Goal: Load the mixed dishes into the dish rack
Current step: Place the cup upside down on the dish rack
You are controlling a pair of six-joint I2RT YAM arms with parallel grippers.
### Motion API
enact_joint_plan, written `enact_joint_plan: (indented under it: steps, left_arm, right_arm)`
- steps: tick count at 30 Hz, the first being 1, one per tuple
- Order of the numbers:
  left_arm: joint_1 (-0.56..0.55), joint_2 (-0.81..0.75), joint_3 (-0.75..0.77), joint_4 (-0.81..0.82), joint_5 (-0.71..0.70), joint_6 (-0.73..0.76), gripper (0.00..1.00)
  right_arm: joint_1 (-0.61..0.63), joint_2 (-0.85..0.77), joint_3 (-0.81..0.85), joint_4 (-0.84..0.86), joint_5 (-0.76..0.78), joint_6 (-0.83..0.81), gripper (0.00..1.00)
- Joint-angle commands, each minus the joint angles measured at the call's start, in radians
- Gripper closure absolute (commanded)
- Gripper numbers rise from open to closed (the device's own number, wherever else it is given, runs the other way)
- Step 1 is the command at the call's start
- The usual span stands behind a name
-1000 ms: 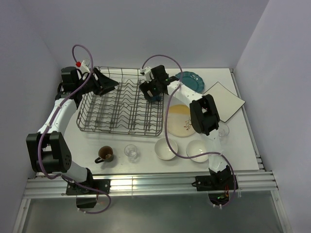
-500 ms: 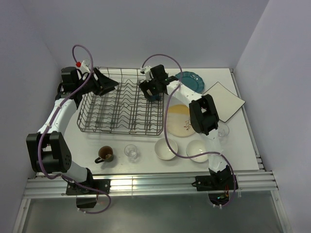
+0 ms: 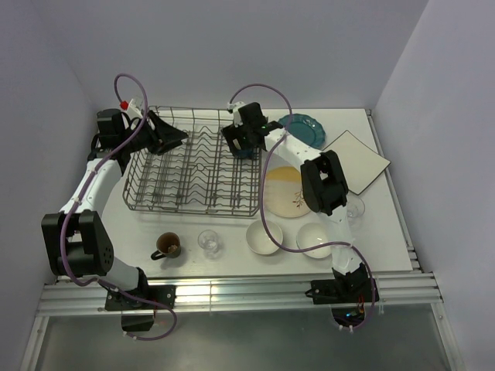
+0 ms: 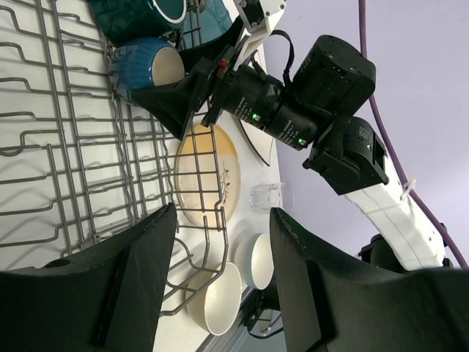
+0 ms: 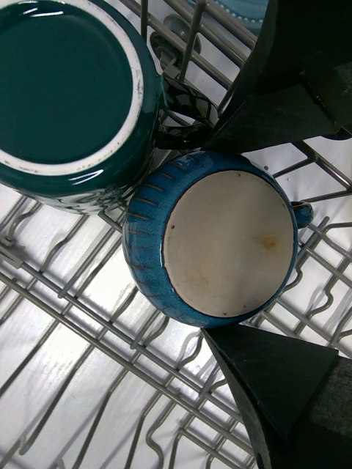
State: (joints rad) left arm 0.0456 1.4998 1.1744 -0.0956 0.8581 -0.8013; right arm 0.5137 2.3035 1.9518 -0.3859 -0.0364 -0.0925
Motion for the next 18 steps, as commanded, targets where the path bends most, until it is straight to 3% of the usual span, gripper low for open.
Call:
enact_joint_plan:
  steps: [1, 12, 18]
  left_arm:
    - [0.004, -0.049, -0.004, 0.023, 0.002, 0.022, 0.40]
    - [0.005, -0.041, 0.001, 0.022, 0.007, 0.024, 0.40]
    - [0.005, -0.033, 0.008, 0.025, 0.012, 0.022, 0.40]
  right_arm:
    - [-0.018, -0.046, 0.039, -0.001, 0.092, 0.043, 0.39]
    - [-0.018, -0.032, 0.048, -0.044, 0.118, 0.045, 0.31]
    - [-0.018, -0.036, 0.053, -0.059, 0.119, 0.007, 0.22]
